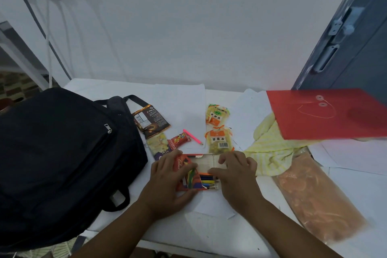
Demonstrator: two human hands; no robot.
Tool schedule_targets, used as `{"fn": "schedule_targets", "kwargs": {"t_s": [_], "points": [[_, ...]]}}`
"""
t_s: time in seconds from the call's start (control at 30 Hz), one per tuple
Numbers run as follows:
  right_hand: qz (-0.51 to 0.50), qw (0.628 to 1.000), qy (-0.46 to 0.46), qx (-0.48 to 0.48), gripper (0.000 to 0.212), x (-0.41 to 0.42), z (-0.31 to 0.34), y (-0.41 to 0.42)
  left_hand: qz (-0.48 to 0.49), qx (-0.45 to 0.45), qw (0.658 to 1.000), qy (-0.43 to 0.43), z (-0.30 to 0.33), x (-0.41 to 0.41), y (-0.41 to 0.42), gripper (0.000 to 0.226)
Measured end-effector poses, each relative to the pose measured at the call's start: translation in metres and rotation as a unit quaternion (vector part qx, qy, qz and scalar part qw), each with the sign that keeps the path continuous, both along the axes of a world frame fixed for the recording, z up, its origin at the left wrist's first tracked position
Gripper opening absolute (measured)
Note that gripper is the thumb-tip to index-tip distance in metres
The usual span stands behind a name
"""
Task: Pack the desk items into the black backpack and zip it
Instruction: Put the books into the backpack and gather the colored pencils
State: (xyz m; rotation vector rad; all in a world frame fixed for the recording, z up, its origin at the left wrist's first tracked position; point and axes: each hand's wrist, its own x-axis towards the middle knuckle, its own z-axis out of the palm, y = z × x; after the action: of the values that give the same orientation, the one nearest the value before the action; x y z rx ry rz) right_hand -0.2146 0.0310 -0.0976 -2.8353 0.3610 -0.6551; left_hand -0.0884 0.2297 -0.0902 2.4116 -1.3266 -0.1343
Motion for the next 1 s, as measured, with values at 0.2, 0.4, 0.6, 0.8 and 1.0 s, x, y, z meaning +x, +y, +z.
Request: {"fn": "schedule_targets", "kwargs": {"t_s": [0.2,0.4,0.6,0.8,1.0], "points": [[0.013,0.996,-0.04,0.084,0.032,0.005,-0.002,0.003,-0.005,-0.013,1.0,-0.001,0.0,0.001,0.0,0.063],[0.055,0.994,-0.057,0.078,0.019,-0.002,-0.004,0.0,0.001,-0.029,1.0,0.004,-0.002,0.002,0.0,0.064],[0.071,0.992,-0.079,0.061,0.025,-0.001,-0.006,0.001,0.009,-0.045,0.999,0.005,-0.004,0.001,-0.001,0.064],[0.081,0.993,-0.085,0.019,0.024,-0.001,-0.009,0.001,0.014,-0.075,0.997,-0.003,-0.003,0.0,0.0,0.065],[0.022,0.989,-0.144,0.029,0.022,0.008,0.015,0.0,0.037,-0.103,0.994,-0.011,0.002,0.001,0.001,0.074]]}}
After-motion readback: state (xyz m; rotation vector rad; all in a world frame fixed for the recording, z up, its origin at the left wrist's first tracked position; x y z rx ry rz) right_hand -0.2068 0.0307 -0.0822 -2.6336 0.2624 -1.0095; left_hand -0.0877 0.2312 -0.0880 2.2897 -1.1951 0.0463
